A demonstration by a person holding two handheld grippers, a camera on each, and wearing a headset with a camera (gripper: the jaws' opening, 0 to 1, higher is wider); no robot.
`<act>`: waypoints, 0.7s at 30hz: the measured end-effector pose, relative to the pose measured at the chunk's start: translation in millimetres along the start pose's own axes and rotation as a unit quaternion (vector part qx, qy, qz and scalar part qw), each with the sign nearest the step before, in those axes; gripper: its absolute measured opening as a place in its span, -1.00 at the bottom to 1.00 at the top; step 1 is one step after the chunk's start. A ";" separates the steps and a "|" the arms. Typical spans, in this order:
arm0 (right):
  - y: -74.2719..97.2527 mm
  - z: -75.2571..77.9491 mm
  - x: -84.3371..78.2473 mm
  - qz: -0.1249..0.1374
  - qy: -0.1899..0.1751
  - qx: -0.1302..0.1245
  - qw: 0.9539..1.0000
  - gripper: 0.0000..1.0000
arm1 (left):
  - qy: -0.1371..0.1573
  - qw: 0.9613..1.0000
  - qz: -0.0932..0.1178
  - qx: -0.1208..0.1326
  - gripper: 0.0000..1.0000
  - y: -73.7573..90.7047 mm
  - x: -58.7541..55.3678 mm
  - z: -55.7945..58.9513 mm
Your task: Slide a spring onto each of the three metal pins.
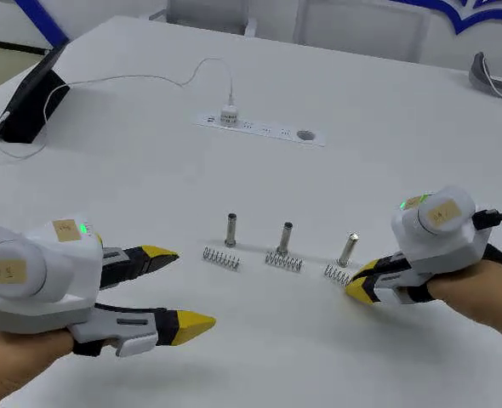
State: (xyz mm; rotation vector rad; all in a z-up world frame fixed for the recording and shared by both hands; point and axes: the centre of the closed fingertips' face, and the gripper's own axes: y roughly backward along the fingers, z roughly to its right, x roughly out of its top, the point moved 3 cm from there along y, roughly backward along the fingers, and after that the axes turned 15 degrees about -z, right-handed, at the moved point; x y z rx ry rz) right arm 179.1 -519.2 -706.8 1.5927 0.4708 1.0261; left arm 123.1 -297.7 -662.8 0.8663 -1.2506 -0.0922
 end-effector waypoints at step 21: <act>17.7 -35.9 12.4 0.015 0.046 0.020 0.999 -0.77 | -0.030 0.998 -0.001 -0.056 0.08 -31.4 26.8 9.8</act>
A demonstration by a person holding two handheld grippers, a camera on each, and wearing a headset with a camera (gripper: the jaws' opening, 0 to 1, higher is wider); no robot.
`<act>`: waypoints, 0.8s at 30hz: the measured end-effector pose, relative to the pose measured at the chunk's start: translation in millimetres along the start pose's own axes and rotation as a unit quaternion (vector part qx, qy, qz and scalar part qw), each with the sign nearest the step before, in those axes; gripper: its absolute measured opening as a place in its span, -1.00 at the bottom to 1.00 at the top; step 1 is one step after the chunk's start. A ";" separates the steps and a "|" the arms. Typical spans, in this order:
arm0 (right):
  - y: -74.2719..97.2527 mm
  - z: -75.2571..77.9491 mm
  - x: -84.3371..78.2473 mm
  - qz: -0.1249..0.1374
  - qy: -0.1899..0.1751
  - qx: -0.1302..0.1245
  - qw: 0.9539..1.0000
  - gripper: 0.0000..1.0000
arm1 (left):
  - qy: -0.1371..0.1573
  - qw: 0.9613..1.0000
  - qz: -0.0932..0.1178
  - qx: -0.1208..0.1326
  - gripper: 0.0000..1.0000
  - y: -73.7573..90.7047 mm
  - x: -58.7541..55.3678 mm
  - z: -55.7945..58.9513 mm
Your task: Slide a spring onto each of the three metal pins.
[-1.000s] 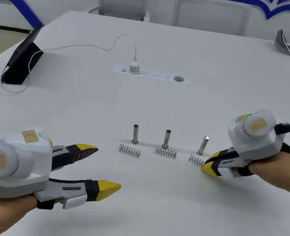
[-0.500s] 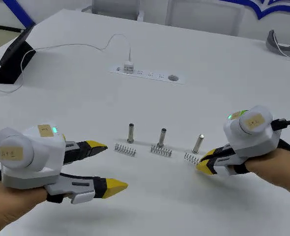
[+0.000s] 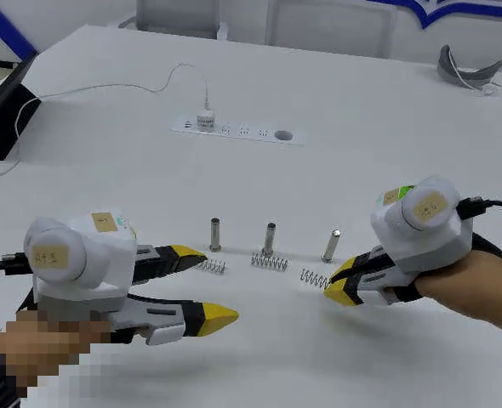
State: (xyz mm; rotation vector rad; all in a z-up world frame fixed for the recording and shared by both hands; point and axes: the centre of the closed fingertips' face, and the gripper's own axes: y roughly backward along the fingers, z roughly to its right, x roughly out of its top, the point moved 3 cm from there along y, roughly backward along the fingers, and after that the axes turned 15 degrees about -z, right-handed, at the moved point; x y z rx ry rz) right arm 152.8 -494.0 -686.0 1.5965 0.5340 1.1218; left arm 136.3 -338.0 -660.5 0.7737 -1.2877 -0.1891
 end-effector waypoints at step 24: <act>9.5 -40.4 26.3 0.005 0.103 0.047 0.994 -0.77 | -0.054 0.997 -0.034 -0.041 -0.11 -31.1 10.9 23.0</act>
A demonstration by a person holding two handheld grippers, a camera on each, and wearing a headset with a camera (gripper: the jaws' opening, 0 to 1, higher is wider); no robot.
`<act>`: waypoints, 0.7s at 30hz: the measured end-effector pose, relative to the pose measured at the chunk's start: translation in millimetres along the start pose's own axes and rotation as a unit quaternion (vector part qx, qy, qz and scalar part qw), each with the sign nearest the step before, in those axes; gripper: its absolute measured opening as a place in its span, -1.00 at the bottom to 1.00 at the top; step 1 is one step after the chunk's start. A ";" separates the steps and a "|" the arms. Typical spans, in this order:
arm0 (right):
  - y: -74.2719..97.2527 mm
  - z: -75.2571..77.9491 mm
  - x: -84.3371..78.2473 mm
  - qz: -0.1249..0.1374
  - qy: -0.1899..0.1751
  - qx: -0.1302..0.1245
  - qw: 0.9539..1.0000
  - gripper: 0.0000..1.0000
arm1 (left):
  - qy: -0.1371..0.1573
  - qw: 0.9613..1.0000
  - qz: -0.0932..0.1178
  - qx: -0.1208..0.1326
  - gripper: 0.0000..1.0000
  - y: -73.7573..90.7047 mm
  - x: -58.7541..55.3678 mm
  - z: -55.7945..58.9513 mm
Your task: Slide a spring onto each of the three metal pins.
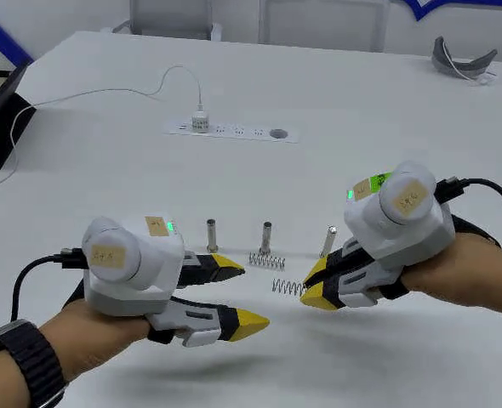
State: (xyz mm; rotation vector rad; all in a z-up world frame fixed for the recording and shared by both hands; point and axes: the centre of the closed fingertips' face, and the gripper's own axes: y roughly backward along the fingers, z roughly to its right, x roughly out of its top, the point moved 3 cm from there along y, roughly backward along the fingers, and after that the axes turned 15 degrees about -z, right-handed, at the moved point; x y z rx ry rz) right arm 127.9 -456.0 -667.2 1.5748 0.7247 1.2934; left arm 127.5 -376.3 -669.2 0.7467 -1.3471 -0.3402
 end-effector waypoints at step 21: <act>-0.2 -18.0 19.6 -0.035 0.087 0.018 0.995 -0.77 | -0.050 0.999 -0.003 0.002 -0.44 -2.0 6.1 12.6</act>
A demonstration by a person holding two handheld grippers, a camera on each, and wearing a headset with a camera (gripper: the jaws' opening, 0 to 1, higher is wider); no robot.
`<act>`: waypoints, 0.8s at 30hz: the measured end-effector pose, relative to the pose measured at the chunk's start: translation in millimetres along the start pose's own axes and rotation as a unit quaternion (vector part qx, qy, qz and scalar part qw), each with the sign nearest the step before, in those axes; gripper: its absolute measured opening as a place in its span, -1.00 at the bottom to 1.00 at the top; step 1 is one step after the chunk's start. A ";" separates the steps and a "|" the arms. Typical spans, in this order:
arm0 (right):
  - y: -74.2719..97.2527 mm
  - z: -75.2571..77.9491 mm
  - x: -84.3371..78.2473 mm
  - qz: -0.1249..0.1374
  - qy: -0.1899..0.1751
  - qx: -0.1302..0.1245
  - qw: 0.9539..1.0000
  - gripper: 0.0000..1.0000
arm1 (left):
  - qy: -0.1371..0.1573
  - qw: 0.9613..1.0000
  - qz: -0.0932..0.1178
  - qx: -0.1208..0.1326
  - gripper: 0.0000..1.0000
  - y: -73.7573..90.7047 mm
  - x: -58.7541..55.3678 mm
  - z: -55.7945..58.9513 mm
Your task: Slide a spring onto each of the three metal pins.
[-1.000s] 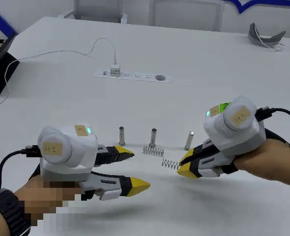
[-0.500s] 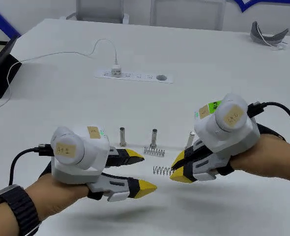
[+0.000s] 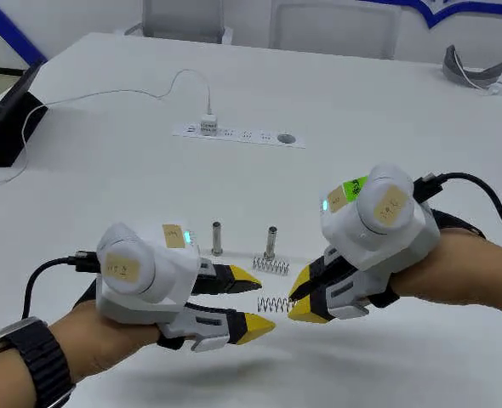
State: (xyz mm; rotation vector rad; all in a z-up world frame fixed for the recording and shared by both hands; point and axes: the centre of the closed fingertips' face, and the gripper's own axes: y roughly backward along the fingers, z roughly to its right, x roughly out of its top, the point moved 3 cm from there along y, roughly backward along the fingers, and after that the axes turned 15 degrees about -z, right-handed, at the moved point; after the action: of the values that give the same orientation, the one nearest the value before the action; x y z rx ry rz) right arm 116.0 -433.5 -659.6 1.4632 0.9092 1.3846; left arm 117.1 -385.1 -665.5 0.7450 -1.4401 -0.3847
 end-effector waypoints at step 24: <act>20.5 -5.9 13.8 -0.018 0.027 -0.011 0.999 -0.76 | -0.053 0.999 0.001 -0.003 -0.76 -0.1 4.6 4.5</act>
State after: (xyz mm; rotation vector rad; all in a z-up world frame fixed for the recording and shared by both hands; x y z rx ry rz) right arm 110.2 -426.5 -635.9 1.3922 0.9462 1.4086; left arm 113.4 -389.2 -662.3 0.7275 -1.5380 -0.4305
